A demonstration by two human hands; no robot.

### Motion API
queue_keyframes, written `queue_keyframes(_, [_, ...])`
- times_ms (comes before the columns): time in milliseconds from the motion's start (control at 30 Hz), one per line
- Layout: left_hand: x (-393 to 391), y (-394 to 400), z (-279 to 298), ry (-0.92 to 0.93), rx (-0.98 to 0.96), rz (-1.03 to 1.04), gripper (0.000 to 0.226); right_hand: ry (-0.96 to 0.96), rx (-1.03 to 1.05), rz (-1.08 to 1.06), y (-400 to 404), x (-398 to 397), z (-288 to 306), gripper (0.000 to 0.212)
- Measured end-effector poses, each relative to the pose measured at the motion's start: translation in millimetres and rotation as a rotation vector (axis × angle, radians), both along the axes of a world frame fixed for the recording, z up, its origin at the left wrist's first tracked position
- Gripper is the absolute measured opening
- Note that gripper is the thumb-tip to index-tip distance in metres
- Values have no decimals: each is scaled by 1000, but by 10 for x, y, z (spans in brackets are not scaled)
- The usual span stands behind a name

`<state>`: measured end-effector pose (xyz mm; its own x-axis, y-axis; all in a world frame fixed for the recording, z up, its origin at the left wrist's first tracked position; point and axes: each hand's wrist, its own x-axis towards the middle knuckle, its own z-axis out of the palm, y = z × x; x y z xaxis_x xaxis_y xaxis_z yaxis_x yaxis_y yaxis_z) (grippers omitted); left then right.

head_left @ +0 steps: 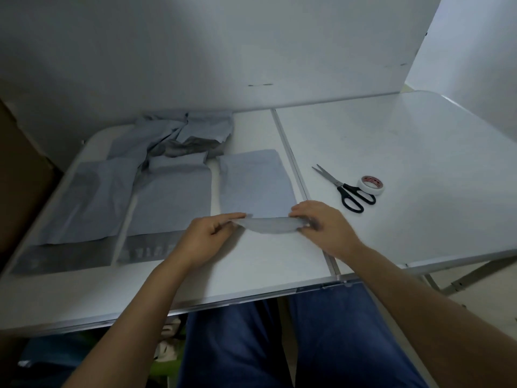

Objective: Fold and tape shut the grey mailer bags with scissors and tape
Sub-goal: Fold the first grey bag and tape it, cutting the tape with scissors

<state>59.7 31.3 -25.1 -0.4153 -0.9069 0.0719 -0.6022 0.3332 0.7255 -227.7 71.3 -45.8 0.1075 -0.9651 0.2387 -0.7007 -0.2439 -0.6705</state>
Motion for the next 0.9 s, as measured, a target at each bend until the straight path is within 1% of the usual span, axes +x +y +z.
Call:
queue_keyframes(33, [-6,-30,3,13,21,36,17,-125,19,-83,-28,29,40,16])
queue_keyframes(67, [-17,-64,-2,35,48,93,21,-213,50,-157,-50,72,84,23])
queue_keyframes(100, [-20,-107,-28,47,70,168,37,-259,93,-201,-74,121,117,34])
queue_keyframes(133, [-32,-150,-38,48,80,231,48,-299,130,-224,-95,184,158,39])
queue_keyframes(167, [-49,-186,-34,48,69,271,51,-315,140,-246,-129,242,175,39])
queue_keyframes(200, [-68,-218,-32,54,56,290,47,-305,140,-278,-166,290,174,38])
queue_keyframes(267, [-133,-250,1,53,46,316,33,-219,103,-353,-250,349,133,35])
queue_keyframes(333, [-196,-243,48,46,51,368,20,-106,77,-390,-307,391,89,20])
queue_keyframes(367, [-220,-235,49,50,52,397,24,-65,75,-396,-327,406,80,10])
queue_keyframes(467, [-257,-191,33,44,28,435,36,-5,87,-429,-365,418,62,27])
queue_keyframes(533, [-264,-180,34,22,-3,434,36,33,84,-423,-381,433,74,32])
queue_keyframes(733, [-249,-145,-20,-84,-51,398,8,237,59,-414,-405,468,79,30])
queue_keyframes(900, [-248,-114,-74,-78,-117,402,7,319,-24,-439,-410,460,25,27])
